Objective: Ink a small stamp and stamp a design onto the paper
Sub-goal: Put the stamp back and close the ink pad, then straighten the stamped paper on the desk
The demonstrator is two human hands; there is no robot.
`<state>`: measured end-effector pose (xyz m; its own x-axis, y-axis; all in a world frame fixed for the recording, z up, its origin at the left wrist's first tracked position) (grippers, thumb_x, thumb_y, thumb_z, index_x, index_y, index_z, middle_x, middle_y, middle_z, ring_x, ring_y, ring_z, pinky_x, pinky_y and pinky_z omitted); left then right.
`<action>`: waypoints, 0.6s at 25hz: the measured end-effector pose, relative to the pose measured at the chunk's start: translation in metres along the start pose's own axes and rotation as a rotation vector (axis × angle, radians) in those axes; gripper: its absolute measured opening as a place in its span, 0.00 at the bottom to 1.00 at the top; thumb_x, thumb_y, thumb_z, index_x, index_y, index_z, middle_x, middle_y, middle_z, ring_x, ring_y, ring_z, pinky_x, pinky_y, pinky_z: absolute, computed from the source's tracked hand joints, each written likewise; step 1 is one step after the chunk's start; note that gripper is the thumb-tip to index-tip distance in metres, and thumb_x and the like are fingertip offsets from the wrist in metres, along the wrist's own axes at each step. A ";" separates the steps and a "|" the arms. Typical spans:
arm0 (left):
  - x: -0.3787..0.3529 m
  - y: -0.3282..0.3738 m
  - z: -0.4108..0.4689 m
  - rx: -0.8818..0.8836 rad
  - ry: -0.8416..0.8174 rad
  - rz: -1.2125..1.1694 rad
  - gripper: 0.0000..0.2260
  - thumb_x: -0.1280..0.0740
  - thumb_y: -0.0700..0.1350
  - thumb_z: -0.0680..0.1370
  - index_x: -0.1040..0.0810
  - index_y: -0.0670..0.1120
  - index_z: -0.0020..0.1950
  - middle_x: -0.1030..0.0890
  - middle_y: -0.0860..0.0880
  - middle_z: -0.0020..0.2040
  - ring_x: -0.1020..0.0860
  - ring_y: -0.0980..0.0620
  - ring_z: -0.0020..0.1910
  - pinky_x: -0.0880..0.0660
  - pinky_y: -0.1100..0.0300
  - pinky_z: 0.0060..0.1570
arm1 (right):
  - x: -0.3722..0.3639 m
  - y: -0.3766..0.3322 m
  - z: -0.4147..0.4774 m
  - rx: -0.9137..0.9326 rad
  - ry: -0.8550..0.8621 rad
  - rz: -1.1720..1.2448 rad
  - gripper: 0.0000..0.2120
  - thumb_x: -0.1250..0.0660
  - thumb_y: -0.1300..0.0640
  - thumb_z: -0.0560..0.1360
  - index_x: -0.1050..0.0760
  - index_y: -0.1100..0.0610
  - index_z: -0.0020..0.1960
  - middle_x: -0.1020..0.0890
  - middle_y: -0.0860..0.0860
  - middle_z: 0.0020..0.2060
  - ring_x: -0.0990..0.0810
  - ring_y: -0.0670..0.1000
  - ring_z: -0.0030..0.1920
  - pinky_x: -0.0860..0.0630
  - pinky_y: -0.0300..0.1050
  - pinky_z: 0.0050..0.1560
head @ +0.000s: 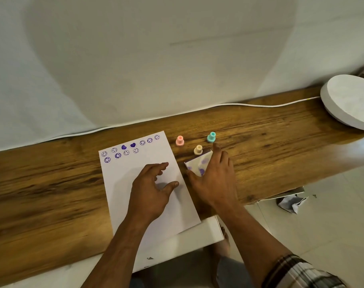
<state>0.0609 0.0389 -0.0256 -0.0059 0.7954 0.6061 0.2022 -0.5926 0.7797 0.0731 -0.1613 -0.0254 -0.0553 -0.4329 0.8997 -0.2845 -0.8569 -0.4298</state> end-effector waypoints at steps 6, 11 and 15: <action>0.002 -0.002 -0.001 0.005 0.000 0.008 0.28 0.20 0.53 0.70 0.22 0.55 0.70 0.20 0.51 0.68 0.24 0.56 0.56 0.24 0.56 0.59 | -0.009 0.001 -0.001 -0.017 -0.002 -0.085 0.49 0.30 0.31 0.72 0.46 0.55 0.81 0.33 0.57 0.77 0.34 0.60 0.76 0.32 0.58 0.73; 0.006 -0.003 -0.003 0.005 -0.007 0.046 0.29 0.21 0.55 0.71 0.23 0.55 0.70 0.22 0.50 0.71 0.22 0.48 0.65 0.24 0.49 0.65 | -0.003 -0.003 -0.006 -0.049 0.004 -0.096 0.48 0.33 0.31 0.75 0.49 0.54 0.82 0.36 0.57 0.79 0.37 0.60 0.77 0.36 0.59 0.75; 0.030 -0.016 -0.001 0.063 0.111 0.111 0.28 0.25 0.56 0.74 0.25 0.51 0.73 0.26 0.48 0.75 0.28 0.45 0.73 0.30 0.47 0.71 | 0.001 -0.041 -0.031 0.220 0.105 0.086 0.37 0.32 0.36 0.77 0.40 0.52 0.79 0.29 0.56 0.75 0.30 0.59 0.73 0.25 0.61 0.69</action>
<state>0.0560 0.0721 -0.0199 -0.0877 0.7045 0.7043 0.2691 -0.6640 0.6977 0.0547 -0.1179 -0.0043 -0.1731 -0.4853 0.8571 -0.0597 -0.8634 -0.5009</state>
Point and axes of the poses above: each hand's wrist, its own z-axis towards the middle knuckle, its own x-axis out of the back of the hand, y = z × x, the point moved 5 cm from there along z, towards the middle knuckle
